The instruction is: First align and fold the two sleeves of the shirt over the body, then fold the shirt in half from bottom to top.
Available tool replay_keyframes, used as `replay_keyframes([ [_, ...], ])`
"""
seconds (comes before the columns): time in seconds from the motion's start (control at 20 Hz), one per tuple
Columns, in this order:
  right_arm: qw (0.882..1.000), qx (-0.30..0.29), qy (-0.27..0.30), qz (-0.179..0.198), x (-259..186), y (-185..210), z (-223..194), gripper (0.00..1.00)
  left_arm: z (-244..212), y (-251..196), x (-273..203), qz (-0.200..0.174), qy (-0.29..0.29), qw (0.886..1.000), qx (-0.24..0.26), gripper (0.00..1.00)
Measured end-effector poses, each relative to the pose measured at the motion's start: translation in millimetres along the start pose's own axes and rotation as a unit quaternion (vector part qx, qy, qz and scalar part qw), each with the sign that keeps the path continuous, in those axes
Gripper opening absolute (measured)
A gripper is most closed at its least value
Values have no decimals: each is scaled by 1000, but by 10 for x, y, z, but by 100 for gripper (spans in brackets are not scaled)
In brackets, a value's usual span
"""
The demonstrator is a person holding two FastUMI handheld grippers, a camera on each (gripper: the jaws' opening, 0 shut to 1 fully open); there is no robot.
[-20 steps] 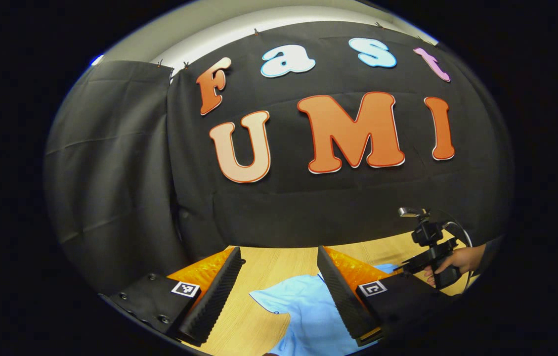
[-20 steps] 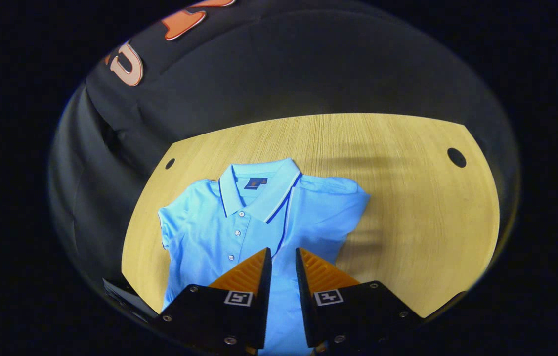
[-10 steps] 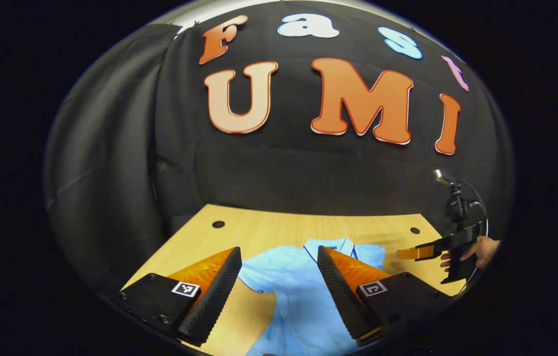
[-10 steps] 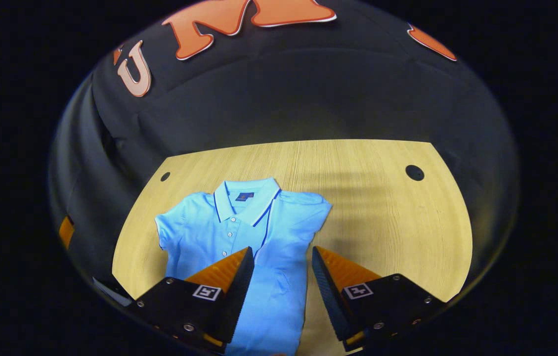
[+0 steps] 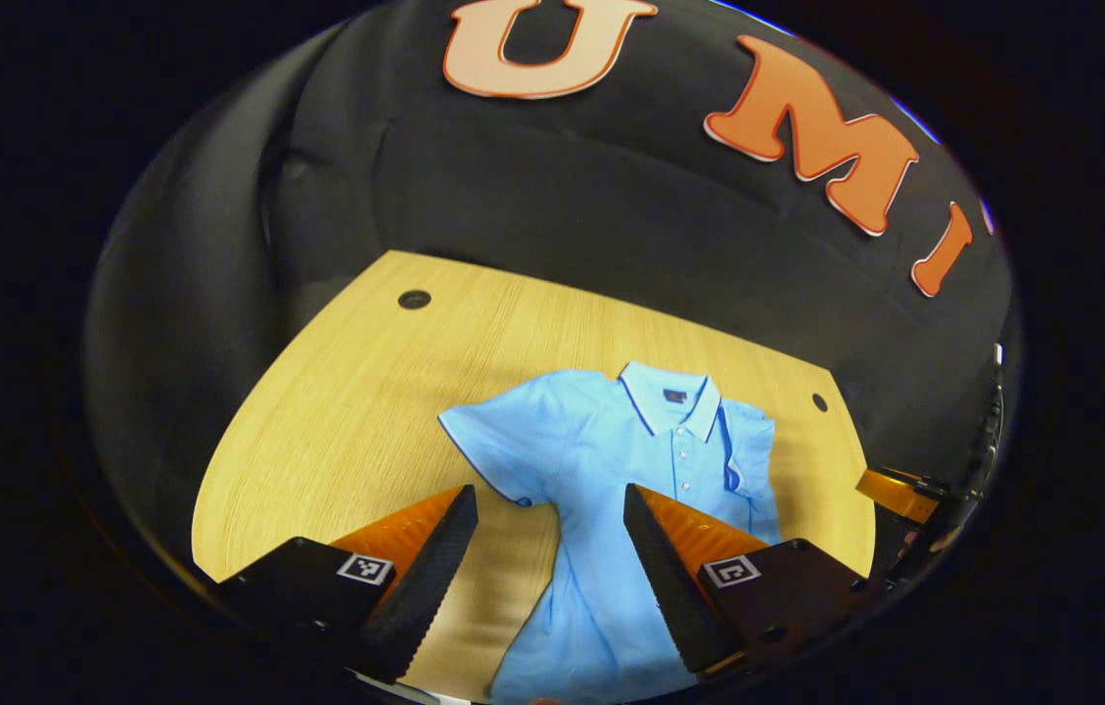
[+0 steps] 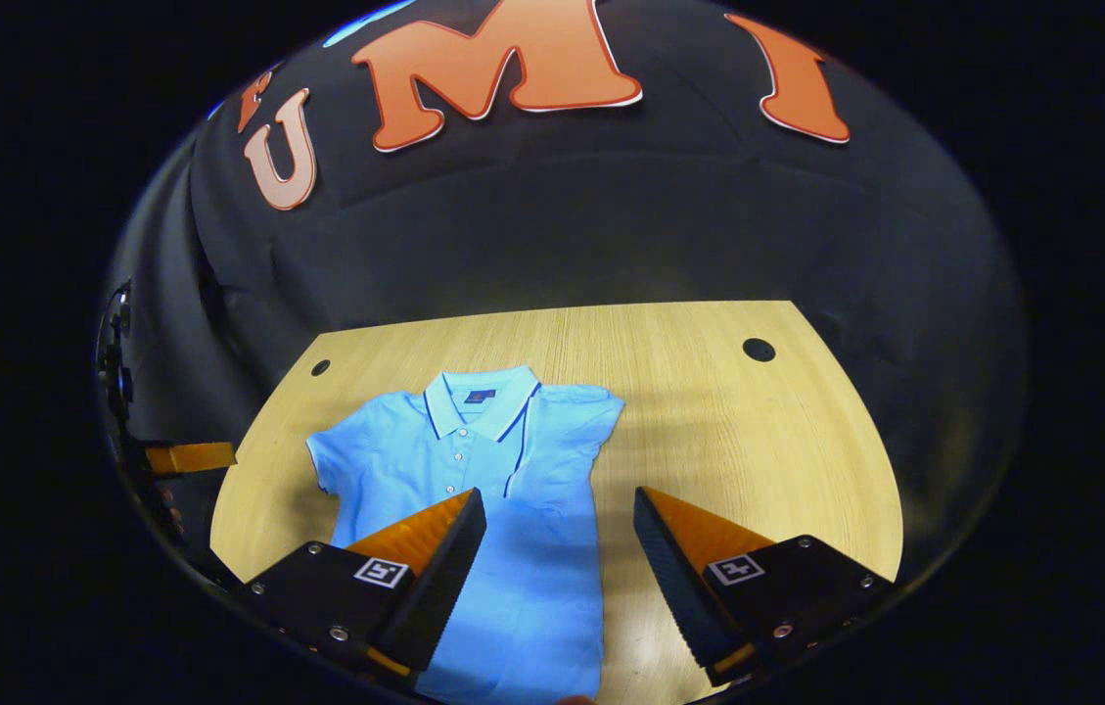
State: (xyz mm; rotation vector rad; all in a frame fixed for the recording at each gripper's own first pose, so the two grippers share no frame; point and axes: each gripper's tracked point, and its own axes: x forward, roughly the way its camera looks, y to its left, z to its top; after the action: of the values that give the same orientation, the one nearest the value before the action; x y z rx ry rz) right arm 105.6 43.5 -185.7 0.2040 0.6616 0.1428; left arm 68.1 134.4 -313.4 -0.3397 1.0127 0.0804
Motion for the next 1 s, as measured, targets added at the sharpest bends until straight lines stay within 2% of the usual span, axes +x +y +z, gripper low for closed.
replay_keyframes([
  [0.1,1000,3,-9,-27,-121,-104,-68,96,-29,161,156,1,25,1000,-2,100],
  [0.15,999,7,-12,-40,-182,-158,-119,96,-49,228,229,-2,40,999,-6,96],
  [0.2,998,17,-13,-51,-239,-199,-178,96,-55,278,292,-5,53,999,-11,100],
  [0.55,989,96,-23,-112,-613,-353,-586,96,-189,552,975,-3,139,990,-30,100],
  [0.6,987,100,-27,-120,-671,-356,-623,96,-199,577,1072,1,147,989,-30,96],
  [0.65,986,103,-30,-129,-734,-368,-651,96,-203,612,1161,7,158,987,-29,99],
  [0.85,981,112,-36,-154,-927,-334,-776,96,-279,663,1426,10,200,979,-49,99],
  [1.0,981,107,-34,-161,-1007,-284,-841,96,-312,761,1590,38,215,975,-49,99],
])
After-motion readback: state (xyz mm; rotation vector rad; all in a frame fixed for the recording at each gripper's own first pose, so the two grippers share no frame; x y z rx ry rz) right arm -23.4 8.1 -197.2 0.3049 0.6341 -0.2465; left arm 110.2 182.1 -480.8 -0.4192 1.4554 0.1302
